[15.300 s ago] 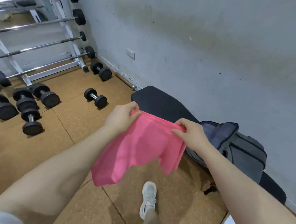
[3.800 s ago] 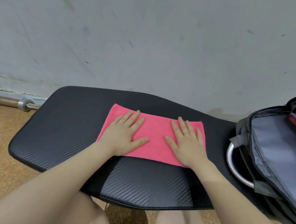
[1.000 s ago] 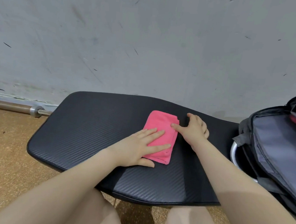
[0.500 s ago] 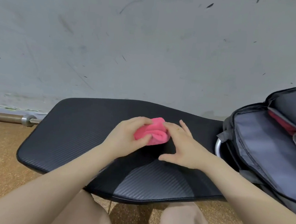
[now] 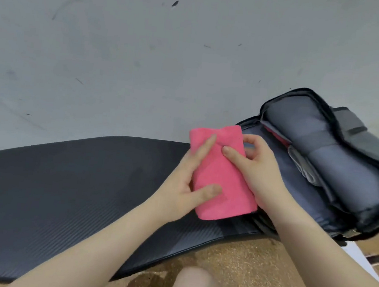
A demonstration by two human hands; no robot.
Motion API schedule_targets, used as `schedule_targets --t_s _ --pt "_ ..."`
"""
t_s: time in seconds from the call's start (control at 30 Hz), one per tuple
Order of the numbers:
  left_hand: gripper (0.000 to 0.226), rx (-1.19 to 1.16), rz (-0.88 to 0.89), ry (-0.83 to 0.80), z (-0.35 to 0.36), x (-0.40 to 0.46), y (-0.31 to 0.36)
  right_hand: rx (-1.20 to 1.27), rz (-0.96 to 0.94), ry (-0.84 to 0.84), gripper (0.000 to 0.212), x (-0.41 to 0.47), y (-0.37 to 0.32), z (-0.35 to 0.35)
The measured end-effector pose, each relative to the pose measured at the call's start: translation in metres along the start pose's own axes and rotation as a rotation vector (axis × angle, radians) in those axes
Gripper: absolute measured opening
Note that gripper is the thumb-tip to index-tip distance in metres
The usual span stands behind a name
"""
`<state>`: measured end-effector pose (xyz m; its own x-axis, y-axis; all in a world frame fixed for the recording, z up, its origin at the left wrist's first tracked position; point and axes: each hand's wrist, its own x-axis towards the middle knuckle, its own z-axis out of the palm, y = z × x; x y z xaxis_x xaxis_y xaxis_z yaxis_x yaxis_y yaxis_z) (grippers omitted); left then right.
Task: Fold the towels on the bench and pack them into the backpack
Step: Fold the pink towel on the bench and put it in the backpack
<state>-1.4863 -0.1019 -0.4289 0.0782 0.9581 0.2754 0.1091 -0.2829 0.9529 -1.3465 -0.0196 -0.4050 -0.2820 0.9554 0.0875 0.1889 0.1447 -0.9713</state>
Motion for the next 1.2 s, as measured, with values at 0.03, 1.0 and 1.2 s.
schedule_targets --t_s 0.03,1.0,1.2 --pt "0.062 0.050 -0.002 0.016 0.009 0.007 -0.004 -0.061 0.003 0.029 0.035 0.002 0.002 -0.007" --pt "0.056 1.086 0.159 -0.083 0.110 0.141 -0.080 -1.438 -0.135 0.385 0.040 0.064 -0.003 -0.131" --pt "0.059 1.002 0.018 -0.206 0.121 0.174 -0.089 -1.450 -0.153 0.380 0.036 0.055 0.004 -0.125"
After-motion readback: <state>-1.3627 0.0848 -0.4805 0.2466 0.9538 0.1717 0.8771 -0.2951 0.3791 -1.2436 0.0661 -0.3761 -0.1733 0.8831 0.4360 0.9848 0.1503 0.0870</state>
